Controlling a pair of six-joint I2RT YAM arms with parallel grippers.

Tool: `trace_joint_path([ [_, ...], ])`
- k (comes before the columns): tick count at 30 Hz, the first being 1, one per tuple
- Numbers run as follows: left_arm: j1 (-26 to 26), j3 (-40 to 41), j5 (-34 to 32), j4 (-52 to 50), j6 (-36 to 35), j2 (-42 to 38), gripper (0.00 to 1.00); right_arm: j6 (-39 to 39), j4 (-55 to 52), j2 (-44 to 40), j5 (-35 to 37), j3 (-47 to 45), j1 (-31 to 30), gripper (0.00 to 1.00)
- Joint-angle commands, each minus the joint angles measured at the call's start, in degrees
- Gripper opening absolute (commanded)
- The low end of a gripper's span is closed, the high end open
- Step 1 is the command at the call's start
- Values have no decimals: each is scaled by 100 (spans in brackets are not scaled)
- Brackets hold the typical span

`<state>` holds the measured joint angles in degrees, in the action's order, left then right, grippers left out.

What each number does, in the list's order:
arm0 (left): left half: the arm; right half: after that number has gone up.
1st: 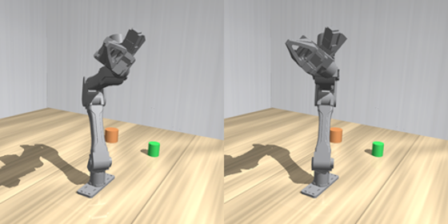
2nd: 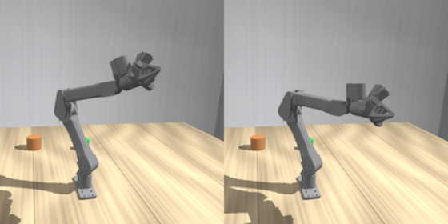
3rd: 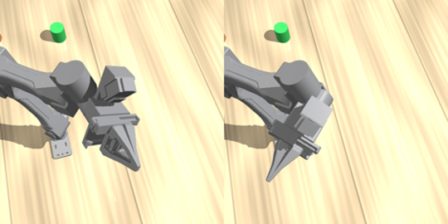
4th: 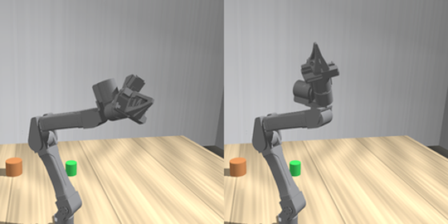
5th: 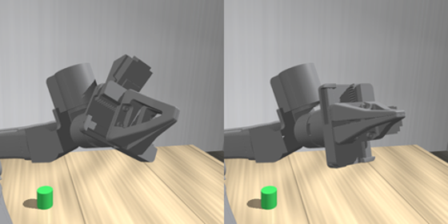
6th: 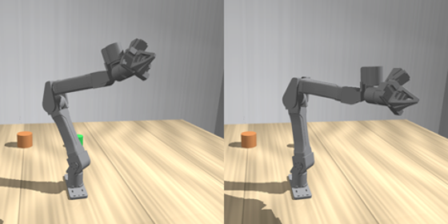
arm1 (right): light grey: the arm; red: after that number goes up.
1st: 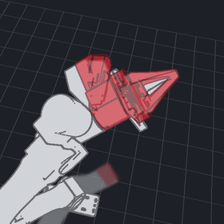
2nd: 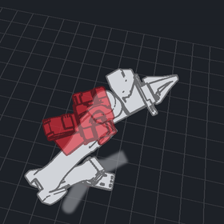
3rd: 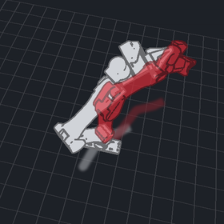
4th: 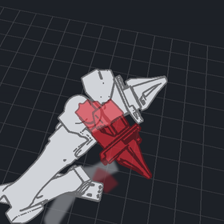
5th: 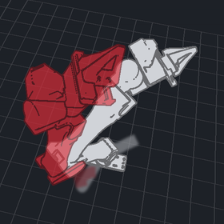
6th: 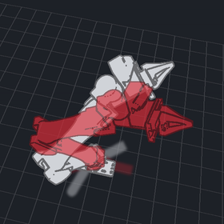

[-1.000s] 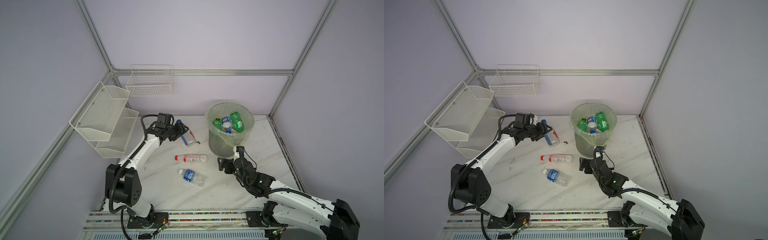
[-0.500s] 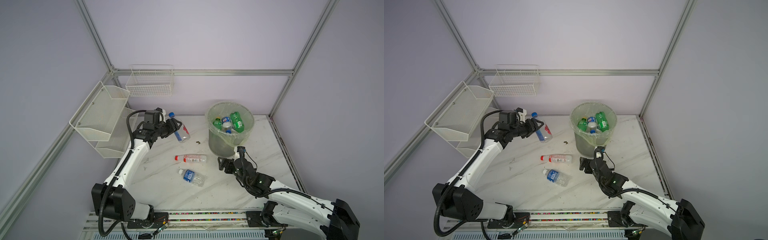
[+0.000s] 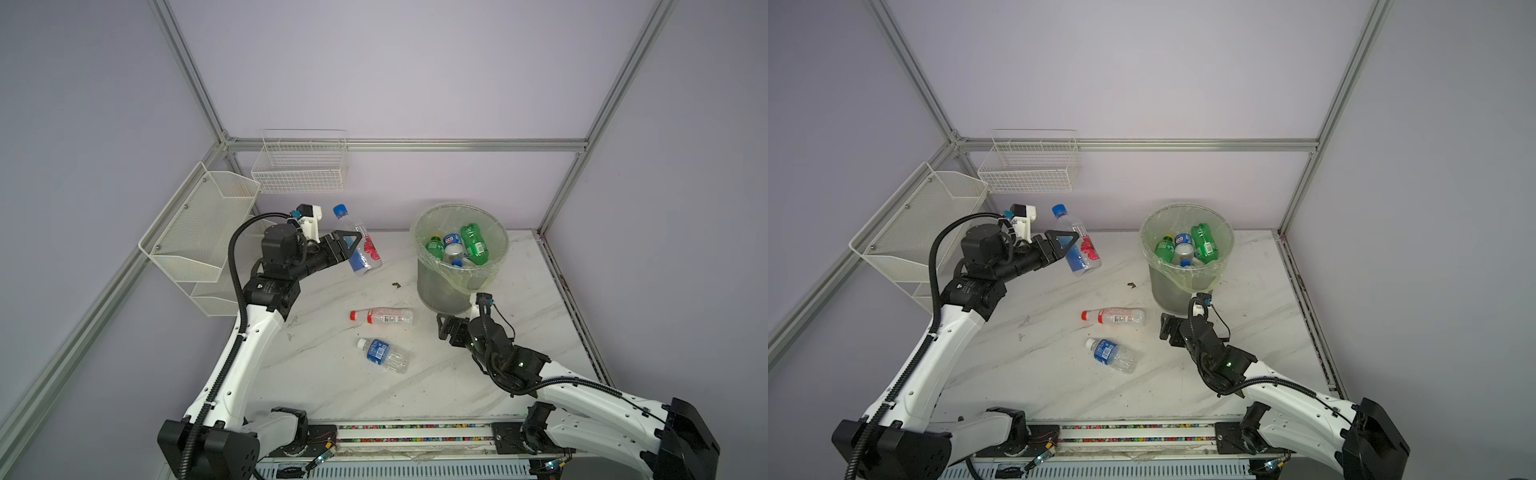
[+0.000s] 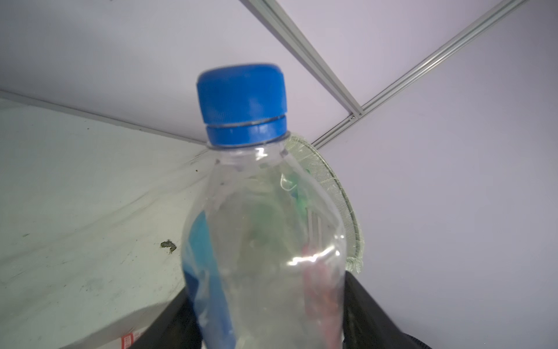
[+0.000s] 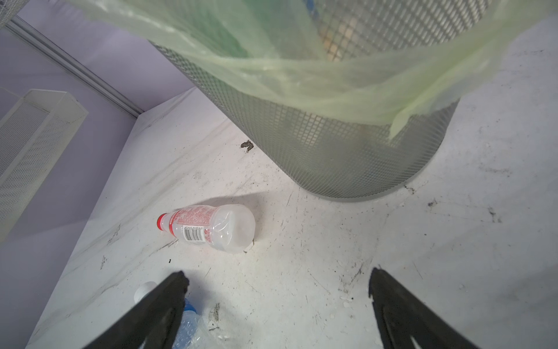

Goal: Throw the plastic bottles in the bin
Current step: Throw the plastic bottle into the trash bin.

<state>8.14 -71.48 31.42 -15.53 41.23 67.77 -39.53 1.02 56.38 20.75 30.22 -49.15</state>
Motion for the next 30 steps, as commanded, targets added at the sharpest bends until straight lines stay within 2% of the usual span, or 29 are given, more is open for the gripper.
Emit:
trace_joint_path([
  [1, -49, 386, 582, 1040, 71, -208, 65, -41, 139, 97, 140, 7, -24, 97],
  [9, -52, 409, 1151, 1318, -29, -186, 66, 12, 233, 334, 60, 90, -24, 97],
  [19, -58, 180, 1104, 1108, -157, -123, 66, 12, 197, 343, 61, 55, -22, 97],
  [26, 102, -770, 970, 658, -202, 539, 64, -88, 246, 211, 43, -139, -23, 97],
  [29, 500, -1819, 773, 306, -320, 1233, 64, -66, 207, 199, 92, -116, -22, 97],
  [30, 728, -2361, 645, 35, -420, 1702, 64, -65, 181, 190, 133, -113, -18, 97],
])
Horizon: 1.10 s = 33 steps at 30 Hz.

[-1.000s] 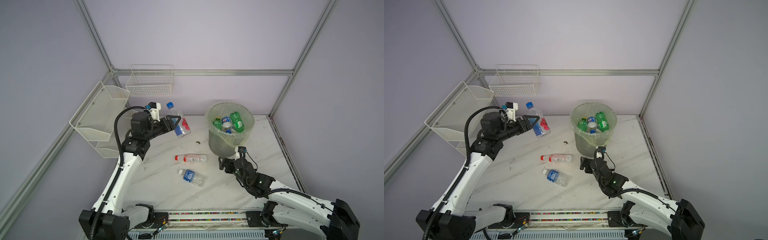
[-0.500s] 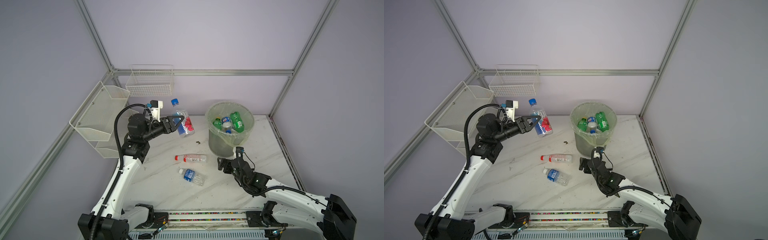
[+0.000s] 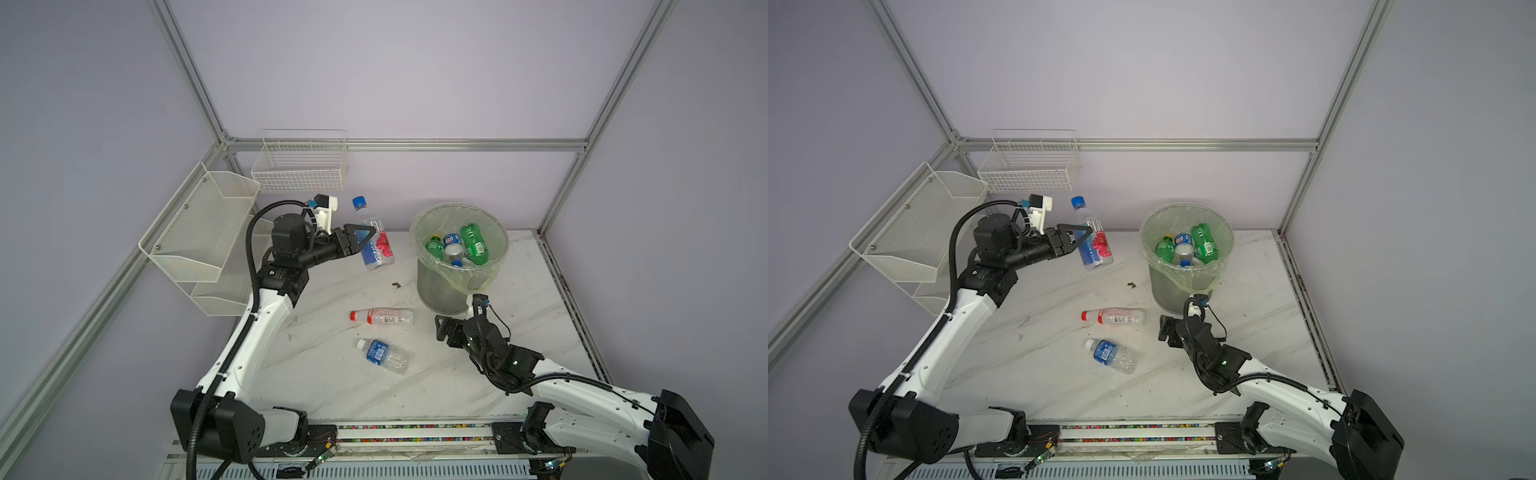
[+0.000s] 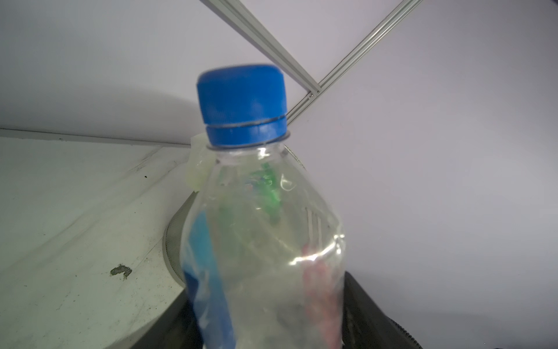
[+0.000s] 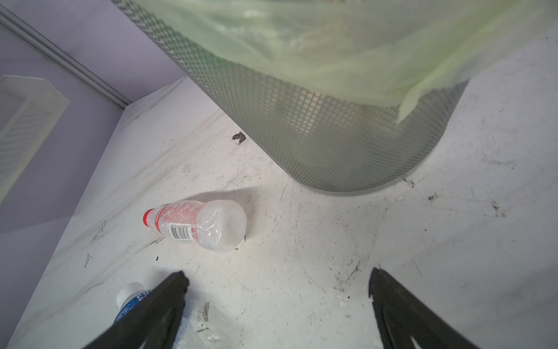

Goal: Throw the plastic bottles in the bin
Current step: Throw the plastic bottle into the trash bin.

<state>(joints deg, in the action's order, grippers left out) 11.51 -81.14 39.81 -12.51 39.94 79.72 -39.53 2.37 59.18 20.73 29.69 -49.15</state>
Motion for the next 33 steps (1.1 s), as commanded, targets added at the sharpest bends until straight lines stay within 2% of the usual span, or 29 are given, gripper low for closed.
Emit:
trace_joint_path([
  [1, 637, -1961, -253, -474, -352, 878, 64, -86, 35, -119, 175, -67, -21, 97],
  [3, 1096, -3083, -263, -890, -485, 1653, 67, -106, 60, -195, 199, -109, -22, 97],
  [5, 1355, -4153, -654, -1533, -477, 2351, 77, -115, 53, -288, 234, -140, -19, 97],
  [6, 1364, -4559, -769, -1782, -352, 2646, 87, -139, 0, -352, 271, -147, -18, 97],
  [8, 1292, -5167, -774, -2189, -202, 3052, 98, -145, -89, -478, 302, -146, -25, 97],
  [10, 1221, -5363, -738, -2307, -218, 3107, 100, -146, -160, -651, 326, -156, -19, 97],
  [14, 1027, -4892, -1087, -2335, -376, 2542, 100, -159, -214, -910, 344, -285, -18, 97],
  [18, 849, -4055, -1638, -2283, -588, 1839, 100, -87, -174, -994, 293, -342, -17, 97],
  [25, 403, -2772, -1643, -2076, -599, 1071, 100, 179, -126, -762, 108, -289, -20, 97],
  [33, -308, -1790, -1500, -2046, -593, 737, 100, 192, -404, -565, 157, -242, -19, 97],
])
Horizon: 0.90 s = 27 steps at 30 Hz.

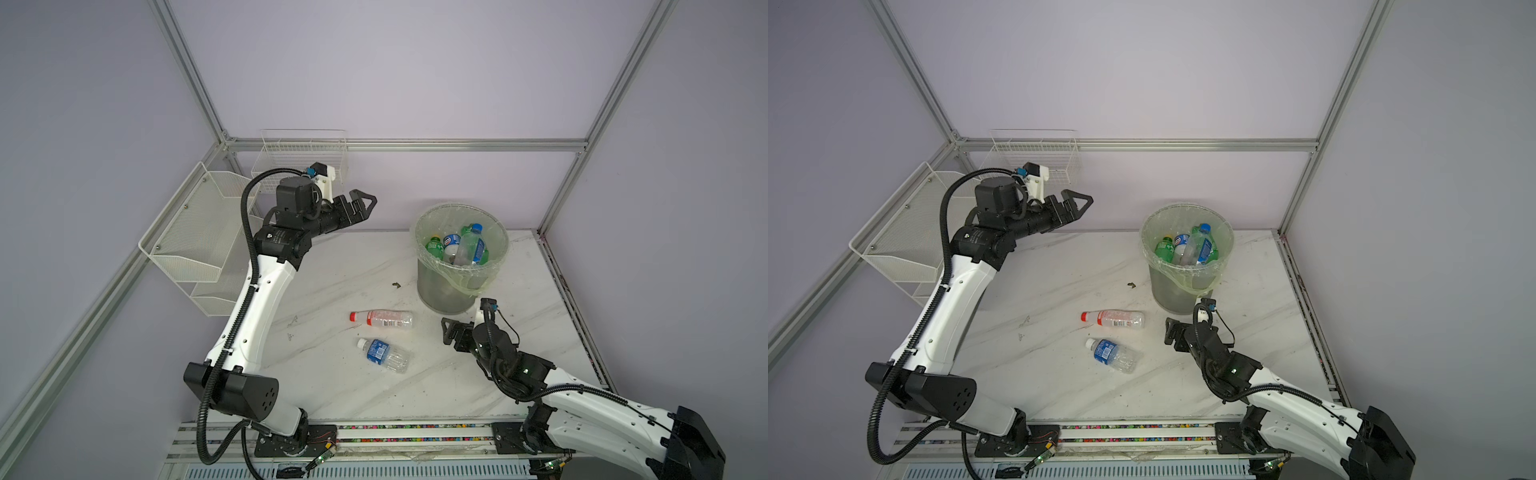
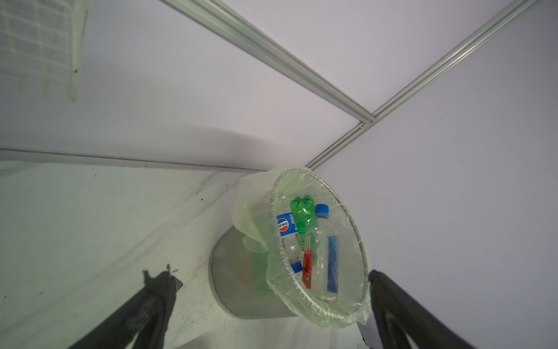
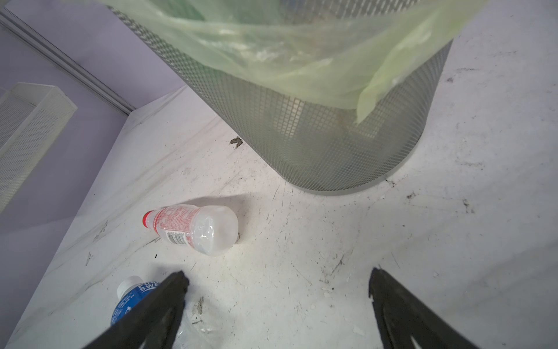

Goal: Throw the plastic bottles in the bin
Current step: Throw the plastic bottle into the trash bin, then pick up the plastic bottle from the center of the table.

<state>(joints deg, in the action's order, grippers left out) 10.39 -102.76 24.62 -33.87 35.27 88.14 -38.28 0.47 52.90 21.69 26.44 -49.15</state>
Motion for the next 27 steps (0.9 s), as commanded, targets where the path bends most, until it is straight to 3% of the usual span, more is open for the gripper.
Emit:
trace_joint_path([
  [1, -289, 525, 0, 115, -113, -132, 100, 135, -213, 100, 22, 103, -16, 97],
  [10, -1105, 1963, 38, 1146, -148, 16, 100, 509, -389, 702, -66, 599, -33, 97],
  [18, -1508, 2389, 183, 1604, -275, 383, 100, 875, -447, 1033, -151, 1038, -73, 97],
  [27, -1734, 2777, -146, 1555, -618, 381, 100, 1160, -435, 1382, -244, 1335, -365, 97],
])
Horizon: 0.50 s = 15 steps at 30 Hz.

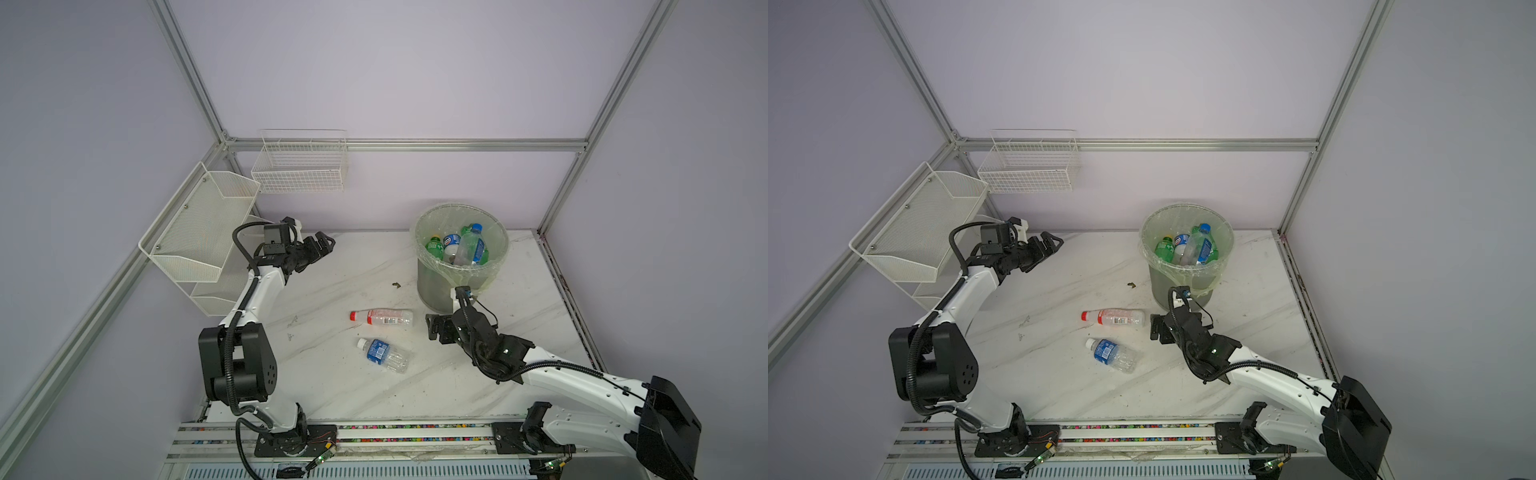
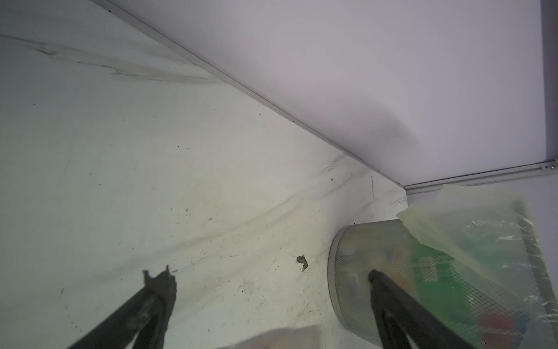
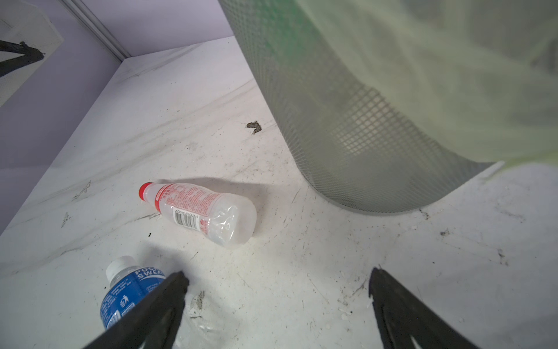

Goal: Throw the plastic bottles in the bin
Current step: Pick up the plastic bottle from the center of the table.

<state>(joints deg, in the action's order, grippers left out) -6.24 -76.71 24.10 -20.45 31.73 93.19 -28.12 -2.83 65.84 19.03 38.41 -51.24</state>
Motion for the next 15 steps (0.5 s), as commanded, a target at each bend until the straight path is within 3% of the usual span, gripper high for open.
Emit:
trace_joint_path([
  [1, -50, 222, -201, 239, -254, -157, 100, 151, -73, 117, -21, 140, -198, 97],
  [15, 52, 152, -150, 94, 3, 74, 100, 680, -400, 732, 39, 900, -618, 97],
])
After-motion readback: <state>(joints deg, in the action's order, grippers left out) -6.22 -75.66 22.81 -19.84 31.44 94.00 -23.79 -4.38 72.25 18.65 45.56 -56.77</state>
